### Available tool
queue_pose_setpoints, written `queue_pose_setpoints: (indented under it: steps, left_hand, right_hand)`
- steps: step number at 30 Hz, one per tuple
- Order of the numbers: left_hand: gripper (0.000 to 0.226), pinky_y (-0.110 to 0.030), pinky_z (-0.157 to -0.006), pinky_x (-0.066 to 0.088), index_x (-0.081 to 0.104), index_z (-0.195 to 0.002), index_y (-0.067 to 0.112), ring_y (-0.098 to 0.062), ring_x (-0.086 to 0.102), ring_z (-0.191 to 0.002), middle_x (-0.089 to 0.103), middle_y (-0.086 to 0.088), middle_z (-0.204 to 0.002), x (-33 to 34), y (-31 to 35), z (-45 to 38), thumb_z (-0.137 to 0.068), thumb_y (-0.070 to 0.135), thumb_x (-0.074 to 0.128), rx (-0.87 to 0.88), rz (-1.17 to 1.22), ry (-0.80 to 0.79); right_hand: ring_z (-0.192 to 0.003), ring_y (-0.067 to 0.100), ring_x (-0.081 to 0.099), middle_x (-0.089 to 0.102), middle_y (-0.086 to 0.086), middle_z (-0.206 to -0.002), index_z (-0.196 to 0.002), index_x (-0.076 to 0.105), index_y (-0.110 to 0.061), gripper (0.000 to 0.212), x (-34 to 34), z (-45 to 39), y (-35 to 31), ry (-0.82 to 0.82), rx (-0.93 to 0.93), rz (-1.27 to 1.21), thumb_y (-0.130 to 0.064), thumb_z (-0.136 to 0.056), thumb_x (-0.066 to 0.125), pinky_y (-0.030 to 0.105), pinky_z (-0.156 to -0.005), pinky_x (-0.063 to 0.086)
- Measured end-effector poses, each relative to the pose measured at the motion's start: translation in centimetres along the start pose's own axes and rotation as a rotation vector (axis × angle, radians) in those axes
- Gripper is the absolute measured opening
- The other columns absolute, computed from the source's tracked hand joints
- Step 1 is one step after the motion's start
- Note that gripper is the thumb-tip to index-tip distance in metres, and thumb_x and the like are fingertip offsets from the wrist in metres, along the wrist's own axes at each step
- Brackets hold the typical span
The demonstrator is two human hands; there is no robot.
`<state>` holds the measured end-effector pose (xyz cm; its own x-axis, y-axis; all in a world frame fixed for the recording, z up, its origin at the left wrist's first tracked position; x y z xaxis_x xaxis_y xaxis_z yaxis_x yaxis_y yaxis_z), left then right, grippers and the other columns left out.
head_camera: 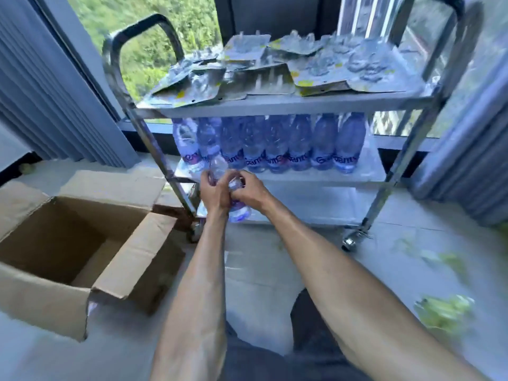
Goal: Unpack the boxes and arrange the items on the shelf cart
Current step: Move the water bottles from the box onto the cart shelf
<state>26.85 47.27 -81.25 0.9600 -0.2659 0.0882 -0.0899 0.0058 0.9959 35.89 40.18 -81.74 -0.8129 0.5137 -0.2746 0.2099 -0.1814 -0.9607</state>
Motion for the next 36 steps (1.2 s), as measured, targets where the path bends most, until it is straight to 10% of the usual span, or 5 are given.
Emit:
queue_pose_setpoints:
  steps: [8, 16, 22, 36]
  left_hand:
    - [0.031, -0.028, -0.070, 0.056, 0.062, -0.093, 0.027, -0.008, 0.067, -0.072, 0.072, 0.009, -0.080, 11.7, -1.4, 5.1, -0.069, 0.035, 0.081, 0.039, -0.132, -0.361]
    - [0.017, -0.035, -0.069, 0.044, 0.062, -0.077, 0.013, -0.035, 0.063, -0.090, 0.067, -0.009, -0.079, 18.3, -2.5, 3.9, -0.090, 0.019, 0.052, 0.163, -0.573, -0.428]
    - [0.027, -0.039, -0.085, 0.048, 0.065, -0.114, 0.009, -0.035, 0.060, -0.111, 0.067, -0.015, -0.114, 21.6, -6.8, 3.5, -0.092, 0.019, 0.054, 0.266, -0.976, -0.575]
    - [0.035, -0.048, -0.097, 0.044, 0.059, -0.123, 0.005, -0.032, 0.041, -0.127, 0.051, -0.011, -0.132, 24.0, -8.4, 2.8, -0.090, 0.018, 0.055, 0.192, -1.170, -0.481]
  right_hand:
    - [-0.100, 0.028, 0.065, 0.069, 0.009, -0.109, -0.115, 0.060, -0.017, 0.050, -12.0, 2.5, 4.2, 0.288, 0.191, 0.224, -0.025, -0.069, 0.077, 0.030, -0.079, 0.052]
    - [-0.098, 0.027, 0.061, 0.063, 0.009, -0.113, -0.119, 0.053, -0.014, 0.064, -19.9, 5.3, 7.6, 0.790, 0.270, 0.029, -0.025, -0.066, 0.086, 0.006, -0.037, 0.033]
    - [-0.096, 0.026, 0.061, 0.063, 0.007, -0.110, -0.120, 0.051, -0.013, 0.068, -22.7, 3.9, 7.2, 0.840, 0.231, 0.040, -0.022, -0.064, 0.088, 0.025, -0.069, 0.044]
    - [-0.126, 0.028, 0.047, 0.051, 0.006, -0.139, -0.142, 0.039, -0.015, 0.078, -24.0, 2.0, 9.3, 0.854, 0.135, 0.249, -0.021, -0.076, 0.079, 0.044, -0.103, 0.044]
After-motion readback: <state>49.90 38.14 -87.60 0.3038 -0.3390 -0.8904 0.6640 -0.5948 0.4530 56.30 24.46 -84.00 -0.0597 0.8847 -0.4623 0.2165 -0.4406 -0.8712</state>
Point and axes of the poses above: each hand's wrist, its own z-axis away from the middle knuckle, its own x-axis out of the palm, y = z × x, the point moved 5 cm from there along -z, towards the middle knuckle
